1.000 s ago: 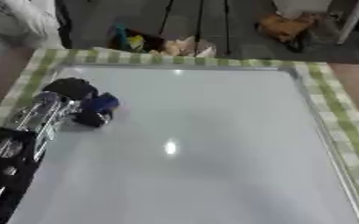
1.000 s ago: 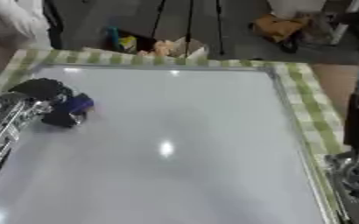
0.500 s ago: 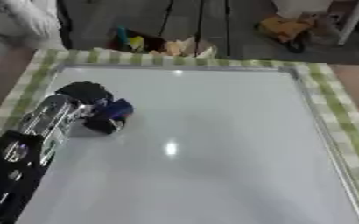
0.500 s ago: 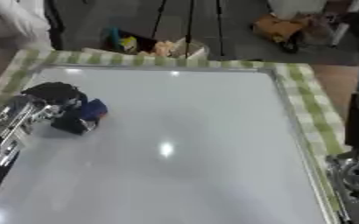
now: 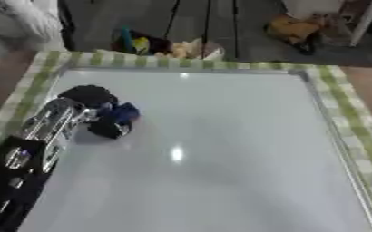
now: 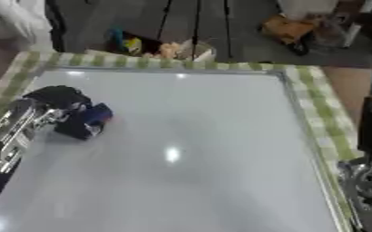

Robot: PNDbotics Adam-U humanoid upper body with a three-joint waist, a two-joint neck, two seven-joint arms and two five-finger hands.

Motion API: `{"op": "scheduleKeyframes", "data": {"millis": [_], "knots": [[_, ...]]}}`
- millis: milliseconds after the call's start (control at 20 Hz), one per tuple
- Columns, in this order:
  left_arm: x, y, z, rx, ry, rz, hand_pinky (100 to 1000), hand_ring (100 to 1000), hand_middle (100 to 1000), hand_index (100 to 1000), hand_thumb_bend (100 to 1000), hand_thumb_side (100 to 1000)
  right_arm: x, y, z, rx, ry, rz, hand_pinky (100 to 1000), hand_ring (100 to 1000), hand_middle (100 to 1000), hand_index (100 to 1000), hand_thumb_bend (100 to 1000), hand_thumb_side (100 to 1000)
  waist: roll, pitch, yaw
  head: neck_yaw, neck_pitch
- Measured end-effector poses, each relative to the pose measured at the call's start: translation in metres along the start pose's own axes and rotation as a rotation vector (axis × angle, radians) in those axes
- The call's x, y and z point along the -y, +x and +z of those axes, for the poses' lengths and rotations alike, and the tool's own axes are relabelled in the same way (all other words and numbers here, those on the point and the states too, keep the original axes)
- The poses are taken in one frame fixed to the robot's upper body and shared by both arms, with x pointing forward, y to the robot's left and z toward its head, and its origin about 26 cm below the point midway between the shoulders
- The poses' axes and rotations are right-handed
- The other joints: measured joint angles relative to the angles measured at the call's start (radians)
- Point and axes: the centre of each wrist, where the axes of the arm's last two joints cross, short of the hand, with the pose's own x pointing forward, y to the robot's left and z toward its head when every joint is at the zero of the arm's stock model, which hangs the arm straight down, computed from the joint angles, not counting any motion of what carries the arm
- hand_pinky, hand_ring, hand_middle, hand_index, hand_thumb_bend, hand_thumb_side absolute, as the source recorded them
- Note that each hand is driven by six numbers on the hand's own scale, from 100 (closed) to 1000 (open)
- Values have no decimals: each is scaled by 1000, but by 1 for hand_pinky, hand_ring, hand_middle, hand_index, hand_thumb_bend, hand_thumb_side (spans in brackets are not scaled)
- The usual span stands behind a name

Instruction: Wipe the whiteboard clean with a brush.

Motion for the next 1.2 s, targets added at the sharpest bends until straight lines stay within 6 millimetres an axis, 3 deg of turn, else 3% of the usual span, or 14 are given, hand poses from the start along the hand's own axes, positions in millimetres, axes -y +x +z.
{"op": "scheduleKeyframes", "data": {"millis": [400, 1200], "knots": [[7, -19, -9, -135, 15, 91, 225, 424, 391, 615, 100, 760, 0, 0, 0, 1, -1, 0, 844, 920, 657, 856, 100, 1000, -4, 0, -2, 0, 0], [12, -35, -13, -242, 5, 115, 228, 425, 388, 614, 100, 736, 0, 0, 0, 1, -2, 0, 843, 919, 658, 856, 100, 1000, -3, -1, 3, 0, 0]]}}
